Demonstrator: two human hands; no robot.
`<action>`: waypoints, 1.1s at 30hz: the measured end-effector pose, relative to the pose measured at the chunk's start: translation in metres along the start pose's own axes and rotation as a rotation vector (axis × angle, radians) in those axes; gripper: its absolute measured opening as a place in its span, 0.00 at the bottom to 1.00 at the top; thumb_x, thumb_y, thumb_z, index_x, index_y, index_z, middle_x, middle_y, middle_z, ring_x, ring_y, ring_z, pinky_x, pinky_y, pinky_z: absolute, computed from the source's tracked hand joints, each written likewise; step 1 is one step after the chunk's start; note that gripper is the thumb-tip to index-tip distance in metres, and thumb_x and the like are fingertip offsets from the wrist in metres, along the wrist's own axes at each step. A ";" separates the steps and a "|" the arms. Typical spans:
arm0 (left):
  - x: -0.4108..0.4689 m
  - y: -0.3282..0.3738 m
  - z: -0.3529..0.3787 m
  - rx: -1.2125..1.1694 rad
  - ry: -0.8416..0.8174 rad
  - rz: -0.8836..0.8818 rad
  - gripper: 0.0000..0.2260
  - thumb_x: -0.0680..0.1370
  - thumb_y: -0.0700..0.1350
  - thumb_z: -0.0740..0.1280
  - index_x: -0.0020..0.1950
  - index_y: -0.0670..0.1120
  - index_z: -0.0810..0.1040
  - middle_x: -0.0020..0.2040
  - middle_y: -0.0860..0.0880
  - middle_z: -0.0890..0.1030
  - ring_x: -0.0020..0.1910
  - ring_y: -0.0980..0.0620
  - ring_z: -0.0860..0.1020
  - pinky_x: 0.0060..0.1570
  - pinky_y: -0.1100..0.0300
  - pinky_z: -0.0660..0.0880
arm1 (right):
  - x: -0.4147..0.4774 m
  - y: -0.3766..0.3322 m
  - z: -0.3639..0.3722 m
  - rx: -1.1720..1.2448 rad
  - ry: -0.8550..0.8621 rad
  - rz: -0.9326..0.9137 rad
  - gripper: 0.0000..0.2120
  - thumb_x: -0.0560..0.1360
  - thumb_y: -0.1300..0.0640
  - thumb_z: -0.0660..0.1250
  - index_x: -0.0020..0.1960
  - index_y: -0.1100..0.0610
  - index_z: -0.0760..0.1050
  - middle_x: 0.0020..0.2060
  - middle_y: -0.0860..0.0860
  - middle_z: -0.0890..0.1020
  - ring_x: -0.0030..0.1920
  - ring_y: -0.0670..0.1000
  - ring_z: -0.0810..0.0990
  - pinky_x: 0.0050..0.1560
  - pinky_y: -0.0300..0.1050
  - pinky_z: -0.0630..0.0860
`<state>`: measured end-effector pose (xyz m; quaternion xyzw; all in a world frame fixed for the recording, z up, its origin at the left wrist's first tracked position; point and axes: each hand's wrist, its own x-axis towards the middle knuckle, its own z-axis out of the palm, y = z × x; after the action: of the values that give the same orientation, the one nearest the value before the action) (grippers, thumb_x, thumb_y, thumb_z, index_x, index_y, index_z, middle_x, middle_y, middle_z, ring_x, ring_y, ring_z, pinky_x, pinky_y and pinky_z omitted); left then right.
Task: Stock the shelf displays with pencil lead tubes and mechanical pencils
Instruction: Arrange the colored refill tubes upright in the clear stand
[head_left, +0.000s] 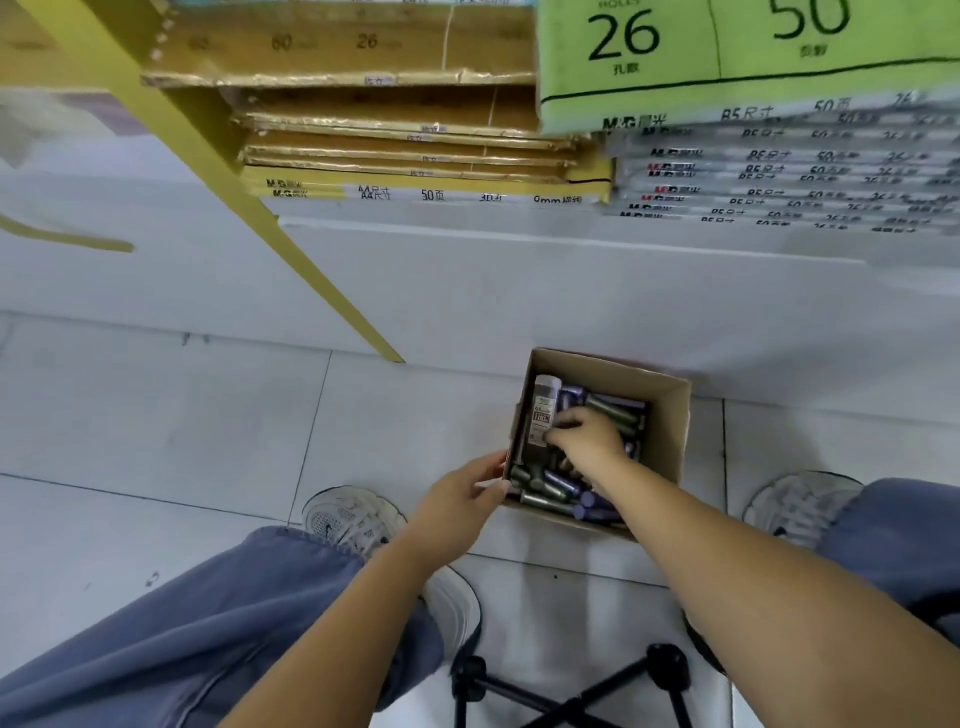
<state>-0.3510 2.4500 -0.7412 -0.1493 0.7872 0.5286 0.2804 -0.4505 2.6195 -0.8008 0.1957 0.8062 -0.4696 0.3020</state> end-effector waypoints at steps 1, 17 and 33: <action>0.000 0.000 0.000 -0.004 0.013 -0.006 0.16 0.82 0.47 0.64 0.65 0.66 0.73 0.64 0.61 0.80 0.58 0.66 0.78 0.56 0.72 0.71 | -0.005 -0.002 -0.005 0.024 0.001 -0.024 0.08 0.72 0.58 0.72 0.50 0.52 0.78 0.38 0.47 0.80 0.32 0.45 0.76 0.29 0.34 0.71; -0.081 0.158 -0.046 -0.217 0.251 0.435 0.11 0.80 0.38 0.67 0.54 0.53 0.82 0.46 0.51 0.87 0.43 0.56 0.84 0.39 0.65 0.79 | -0.180 -0.137 -0.097 0.166 -0.029 -0.735 0.14 0.75 0.58 0.70 0.54 0.41 0.72 0.41 0.47 0.82 0.42 0.50 0.83 0.46 0.47 0.79; -0.141 0.310 -0.204 0.452 0.997 0.954 0.20 0.81 0.50 0.65 0.74 0.53 0.71 0.71 0.56 0.72 0.68 0.58 0.67 0.67 0.68 0.61 | -0.315 -0.397 -0.156 0.050 0.377 -1.615 0.21 0.75 0.61 0.70 0.55 0.40 0.65 0.47 0.45 0.82 0.41 0.45 0.84 0.38 0.42 0.81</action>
<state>-0.4611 2.3773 -0.3666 0.0486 0.8909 0.2866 -0.3490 -0.5024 2.5547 -0.2764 -0.3613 0.7252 -0.5190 -0.2725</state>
